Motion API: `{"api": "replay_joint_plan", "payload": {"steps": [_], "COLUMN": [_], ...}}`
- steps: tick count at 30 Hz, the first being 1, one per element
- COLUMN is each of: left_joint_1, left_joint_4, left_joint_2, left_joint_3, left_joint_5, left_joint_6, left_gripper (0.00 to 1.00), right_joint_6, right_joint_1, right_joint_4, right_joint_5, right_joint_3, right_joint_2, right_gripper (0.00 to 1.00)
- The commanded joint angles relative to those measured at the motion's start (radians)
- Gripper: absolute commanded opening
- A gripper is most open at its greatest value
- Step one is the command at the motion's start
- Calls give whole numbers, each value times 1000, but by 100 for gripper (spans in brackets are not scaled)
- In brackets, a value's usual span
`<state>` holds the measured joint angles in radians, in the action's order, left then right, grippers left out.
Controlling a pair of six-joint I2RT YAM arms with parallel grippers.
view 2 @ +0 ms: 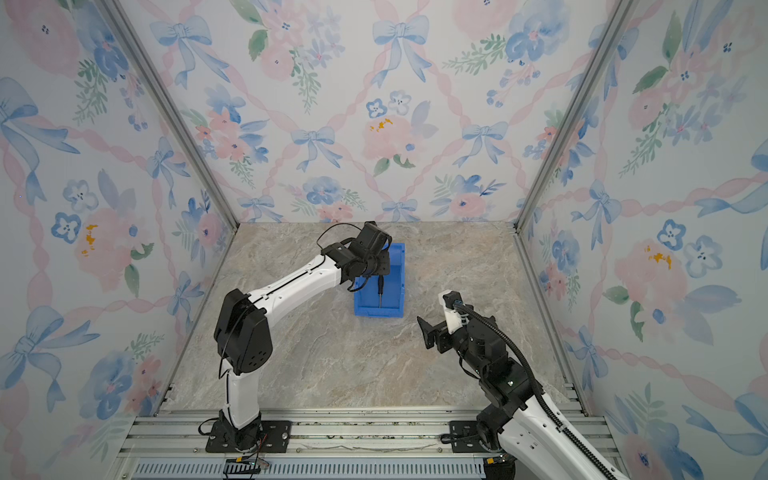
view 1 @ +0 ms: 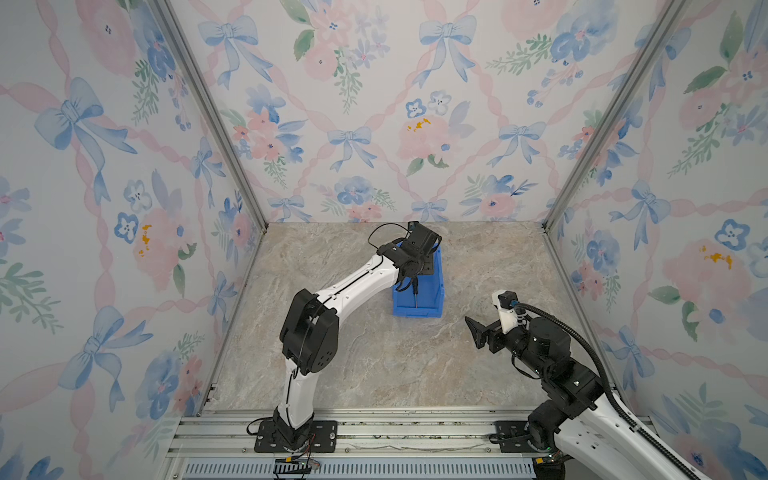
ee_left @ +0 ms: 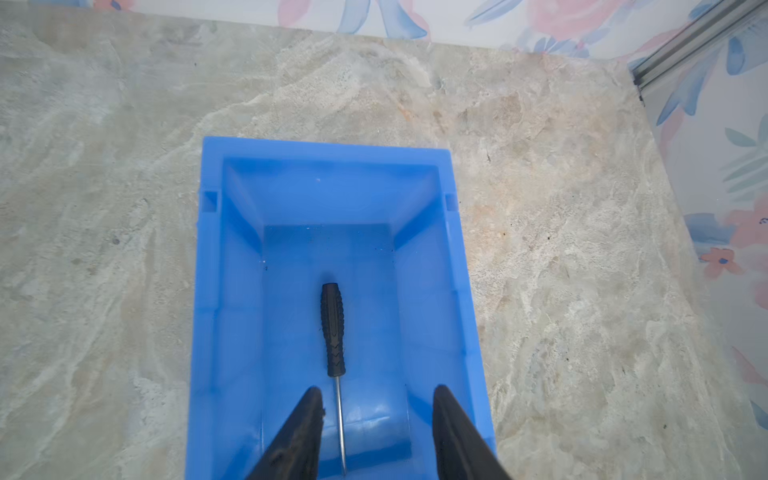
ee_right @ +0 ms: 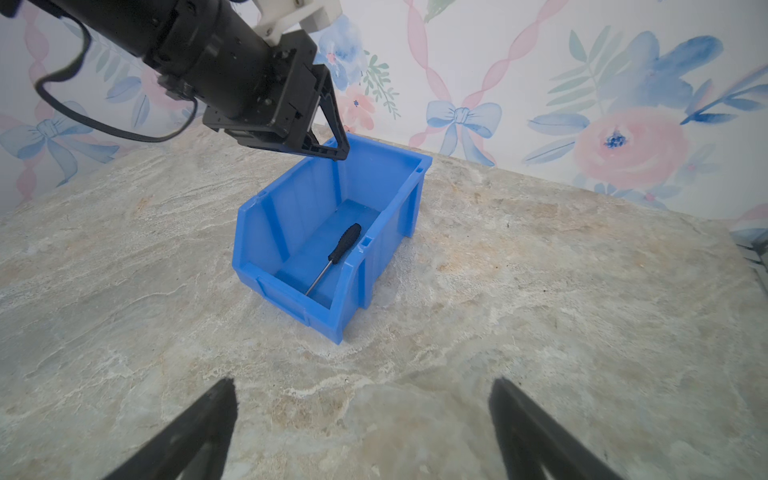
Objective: Put the screwdriver in the bin
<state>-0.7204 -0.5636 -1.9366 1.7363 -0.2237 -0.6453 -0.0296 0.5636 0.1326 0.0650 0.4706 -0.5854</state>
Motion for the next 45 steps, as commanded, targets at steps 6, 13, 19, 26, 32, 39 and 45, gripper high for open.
{"api": "replay_joint_plan", "payload": {"steps": [6, 13, 19, 26, 32, 39, 45], "left_joint_1": [4, 65, 183, 274, 378, 495, 505], "left_joint_4": [81, 178, 321, 334, 344, 424, 483], "left_joint_2": [302, 551, 784, 1009, 1102, 1117, 1161], "left_joint_3": [-309, -579, -863, -1045, -1140, -1212, -1268], "left_joint_5": [-5, 31, 82, -49, -219, -199, -180], "left_joint_6": [139, 224, 275, 313, 333, 345, 360], "left_gripper": [46, 53, 75, 98, 97, 98, 98], "right_joint_6": [-74, -108, -104, -128, -146, -145, -118], "right_joint_1": [-10, -17, -57, -142, -288, -417, -450], "right_joint_4": [-12, -20, 0, -43, -83, -127, -161], "right_joint_5": [84, 173, 207, 258, 244, 146, 89], "right_joint_3": [47, 75, 100, 40, -31, -57, -56], "right_joint_2": [-73, -119, -160, -137, -142, -170, -202], "right_gripper": [97, 97, 97, 97, 97, 97, 97]}}
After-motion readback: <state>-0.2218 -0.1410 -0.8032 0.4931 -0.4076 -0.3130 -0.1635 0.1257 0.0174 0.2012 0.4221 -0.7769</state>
